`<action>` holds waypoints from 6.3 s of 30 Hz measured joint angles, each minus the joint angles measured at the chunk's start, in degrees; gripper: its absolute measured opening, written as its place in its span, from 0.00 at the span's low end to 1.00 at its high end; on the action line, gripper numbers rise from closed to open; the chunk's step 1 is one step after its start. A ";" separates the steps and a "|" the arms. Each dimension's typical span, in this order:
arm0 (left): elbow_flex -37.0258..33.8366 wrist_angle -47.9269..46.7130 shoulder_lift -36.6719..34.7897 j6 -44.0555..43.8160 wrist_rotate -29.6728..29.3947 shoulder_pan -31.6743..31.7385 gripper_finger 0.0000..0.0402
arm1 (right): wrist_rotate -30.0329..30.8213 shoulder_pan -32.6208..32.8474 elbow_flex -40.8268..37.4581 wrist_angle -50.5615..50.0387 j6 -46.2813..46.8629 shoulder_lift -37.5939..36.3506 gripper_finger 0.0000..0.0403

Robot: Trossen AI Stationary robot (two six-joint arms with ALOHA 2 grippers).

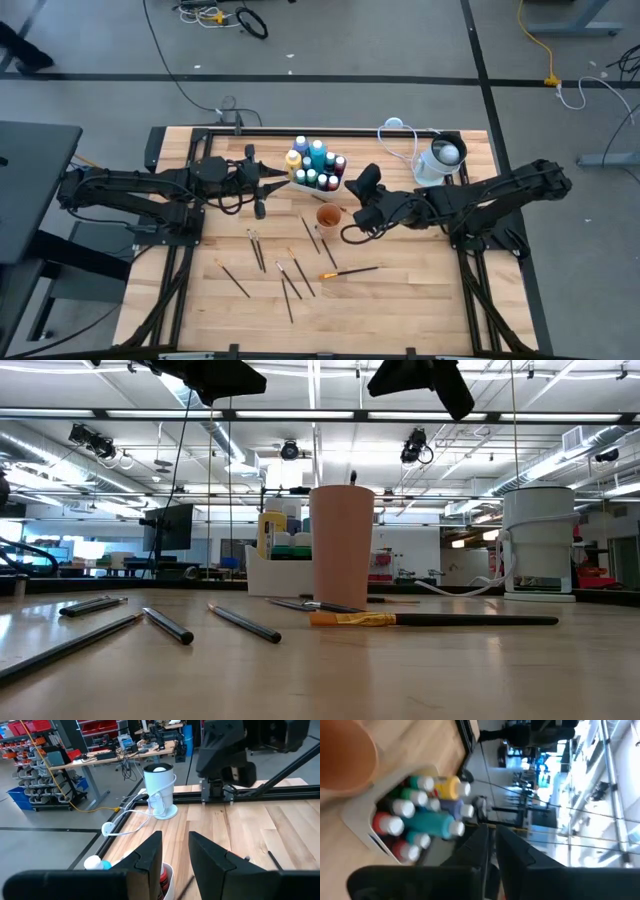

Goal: Pick & Place Paint Supplies
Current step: Put the black paint brush into the orange cup

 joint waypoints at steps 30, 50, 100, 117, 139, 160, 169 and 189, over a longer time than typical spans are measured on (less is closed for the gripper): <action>0.00 1.18 -0.02 -0.40 4.70 -0.01 0.26 | -36.66 -21.41 -37.71 28.73 69.85 0.42 0.10; 0.00 1.24 0.00 0.04 4.22 -0.01 0.26 | -42.96 -27.76 -38.60 32.79 66.67 12.49 0.36; -0.04 8.07 4.43 -11.24 11.49 2.29 0.27 | -6.63 -5.87 -5.14 -2.59 10.45 -3.67 0.00; 8.51 14.09 25.44 -29.61 32.16 10.01 0.62 | -10.25 -5.31 -5.18 13.07 -22.07 0.85 0.00; 10.23 14.07 30.16 -24.87 34.18 10.45 0.05 | -14.96 -5.26 -5.18 13.62 -18.03 0.85 0.03; 10.25 24.91 22.68 -3.31 24.92 0.59 0.06 | -21.14 -7.46 -6.44 -0.58 41.91 -5.78 0.07; 10.14 31.38 30.88 -1.11 13.17 -3.47 0.06 | -38.16 -12.91 -17.46 14.68 48.08 -9.58 0.07; 5.66 45.67 37.90 -2.60 10.16 -3.01 0.08 | -44.51 -17.45 -44.85 42.66 59.31 -33.86 0.07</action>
